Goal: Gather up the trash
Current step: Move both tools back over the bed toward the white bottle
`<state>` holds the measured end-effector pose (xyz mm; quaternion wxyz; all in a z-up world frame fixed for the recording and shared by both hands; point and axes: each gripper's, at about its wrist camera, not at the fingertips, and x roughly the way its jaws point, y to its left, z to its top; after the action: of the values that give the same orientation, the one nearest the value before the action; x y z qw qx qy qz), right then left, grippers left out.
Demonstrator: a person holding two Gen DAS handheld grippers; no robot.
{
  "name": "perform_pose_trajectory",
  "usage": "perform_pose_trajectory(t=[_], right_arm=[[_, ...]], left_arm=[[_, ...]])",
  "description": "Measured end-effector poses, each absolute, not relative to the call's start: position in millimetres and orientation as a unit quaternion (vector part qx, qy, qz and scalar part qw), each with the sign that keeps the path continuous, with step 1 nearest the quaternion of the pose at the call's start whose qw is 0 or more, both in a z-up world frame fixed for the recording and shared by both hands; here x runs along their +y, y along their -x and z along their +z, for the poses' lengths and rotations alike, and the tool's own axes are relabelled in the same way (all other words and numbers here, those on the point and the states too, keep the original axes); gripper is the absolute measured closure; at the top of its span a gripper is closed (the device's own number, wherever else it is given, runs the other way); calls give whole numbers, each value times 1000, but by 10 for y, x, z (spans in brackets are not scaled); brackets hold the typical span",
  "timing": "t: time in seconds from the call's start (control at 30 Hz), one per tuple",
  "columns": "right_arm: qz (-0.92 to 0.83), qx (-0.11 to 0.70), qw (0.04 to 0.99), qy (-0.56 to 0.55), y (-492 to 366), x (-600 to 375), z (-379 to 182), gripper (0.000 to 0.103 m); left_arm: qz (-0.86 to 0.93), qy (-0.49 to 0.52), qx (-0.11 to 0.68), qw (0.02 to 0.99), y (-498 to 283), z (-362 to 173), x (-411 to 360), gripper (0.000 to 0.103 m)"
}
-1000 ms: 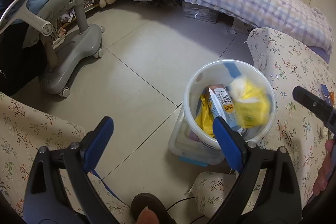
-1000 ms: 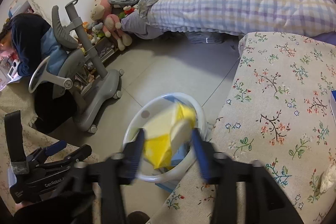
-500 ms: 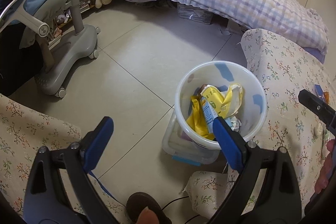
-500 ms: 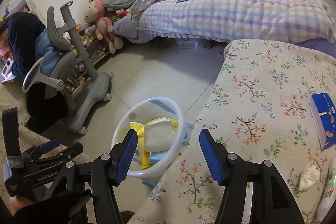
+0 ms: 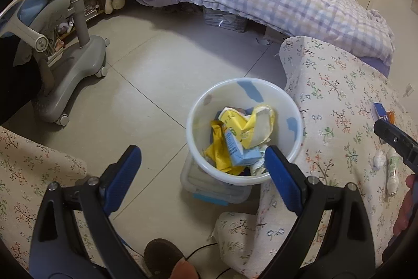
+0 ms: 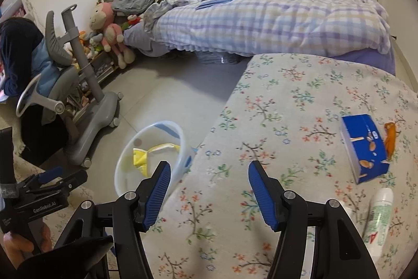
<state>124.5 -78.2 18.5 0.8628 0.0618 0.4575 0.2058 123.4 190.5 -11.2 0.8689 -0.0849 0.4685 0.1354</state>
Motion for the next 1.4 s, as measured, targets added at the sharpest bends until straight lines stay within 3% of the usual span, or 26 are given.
perform_pose_trajectory(t=[0.7,1.4], right_arm=[[87,500,860,-57,-1077,-1971,174,38],[-1,591,800,-109,-1110,-2647,-466,38]], left_arm=[[71,96,490,864,-1412,-47,1182,8],[3,42,516,856,-1560,-163,212,8]])
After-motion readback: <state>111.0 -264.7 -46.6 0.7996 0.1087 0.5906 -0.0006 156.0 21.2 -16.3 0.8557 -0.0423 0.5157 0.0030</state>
